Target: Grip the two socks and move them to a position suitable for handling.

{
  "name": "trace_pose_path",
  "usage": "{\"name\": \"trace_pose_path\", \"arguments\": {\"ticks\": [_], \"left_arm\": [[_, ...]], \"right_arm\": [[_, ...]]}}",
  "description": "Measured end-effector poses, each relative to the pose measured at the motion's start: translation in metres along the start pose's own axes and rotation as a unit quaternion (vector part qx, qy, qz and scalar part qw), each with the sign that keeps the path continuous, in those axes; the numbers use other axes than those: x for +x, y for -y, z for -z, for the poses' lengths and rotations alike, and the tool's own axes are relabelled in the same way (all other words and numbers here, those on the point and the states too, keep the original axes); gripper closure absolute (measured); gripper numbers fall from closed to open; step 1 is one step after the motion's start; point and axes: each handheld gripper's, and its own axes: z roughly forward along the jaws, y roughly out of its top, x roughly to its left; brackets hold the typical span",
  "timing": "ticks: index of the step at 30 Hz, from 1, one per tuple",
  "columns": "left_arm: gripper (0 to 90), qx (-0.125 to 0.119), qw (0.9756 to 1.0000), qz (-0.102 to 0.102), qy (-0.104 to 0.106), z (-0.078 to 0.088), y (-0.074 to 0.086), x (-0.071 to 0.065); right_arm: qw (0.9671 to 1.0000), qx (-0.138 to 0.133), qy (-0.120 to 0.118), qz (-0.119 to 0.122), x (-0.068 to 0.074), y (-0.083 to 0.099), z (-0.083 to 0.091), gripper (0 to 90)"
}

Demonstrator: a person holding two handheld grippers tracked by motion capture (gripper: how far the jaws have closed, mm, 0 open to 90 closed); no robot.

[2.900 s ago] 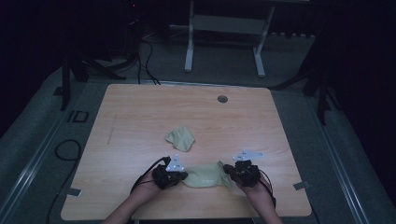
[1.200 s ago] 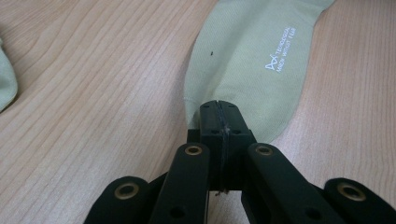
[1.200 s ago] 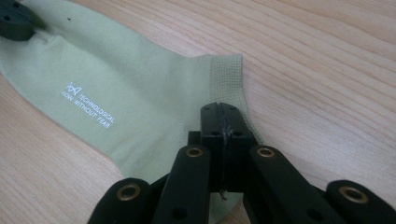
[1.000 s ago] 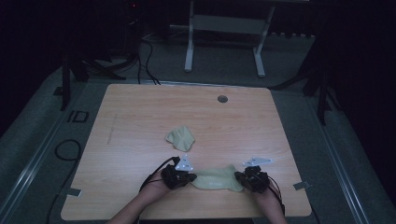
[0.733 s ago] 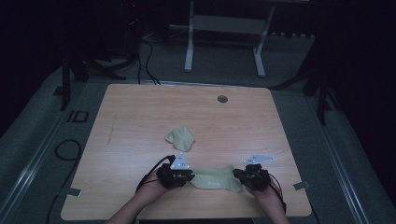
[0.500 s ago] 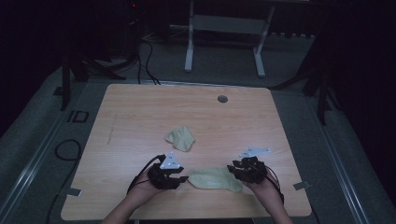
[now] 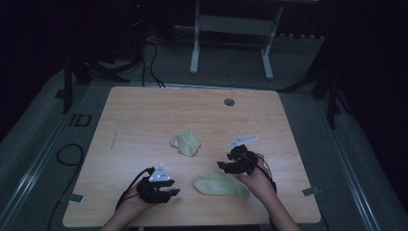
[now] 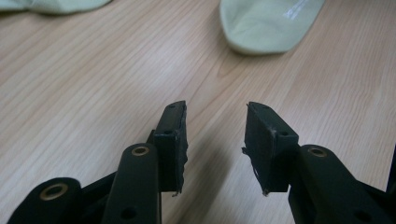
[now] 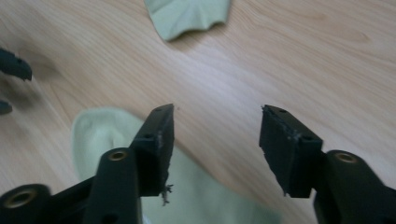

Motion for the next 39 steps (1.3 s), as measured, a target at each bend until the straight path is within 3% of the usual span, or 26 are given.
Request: {"name": "trace_pose_path", "arguments": {"ticks": [8, 17, 26, 30, 32, 39], "left_arm": [[58.4, -0.003, 0.9998, 0.019, -0.004, 0.003, 0.009, 0.009], [58.5, 0.001, 1.0, 0.008, 0.001, 0.001, 0.01, 0.006], [58.4, 0.002, 0.9999, 0.012, 0.004, -0.001, 0.011, 0.007], [54.2, -0.003, 0.9998, 0.019, 0.006, 0.001, 0.009, 0.006], [47.0, -0.007, 0.9998, 0.016, 0.0, 0.002, 0.008, 0.004], [35.0, -0.011, 0.9997, 0.02, 0.0, 0.0, 0.007, 0.003]], "right_arm": [[0.9998, 0.012, -0.009, 0.015, 0.008, -0.038, -0.029, 44.2], [0.999, 0.028, -0.011, 0.032, 0.021, -0.082, -0.067, 46.9], [0.9983, 0.054, -0.013, 0.016, 0.026, -0.112, -0.113, 47.2], [0.9977, 0.066, -0.012, 0.011, 0.028, -0.123, -0.132, 45.1], [0.9974, 0.072, -0.002, 0.01, 0.029, -0.126, -0.141, 44.0], [0.9953, 0.094, 0.022, 0.011, 0.029, -0.131, -0.161, 40.2]]}}
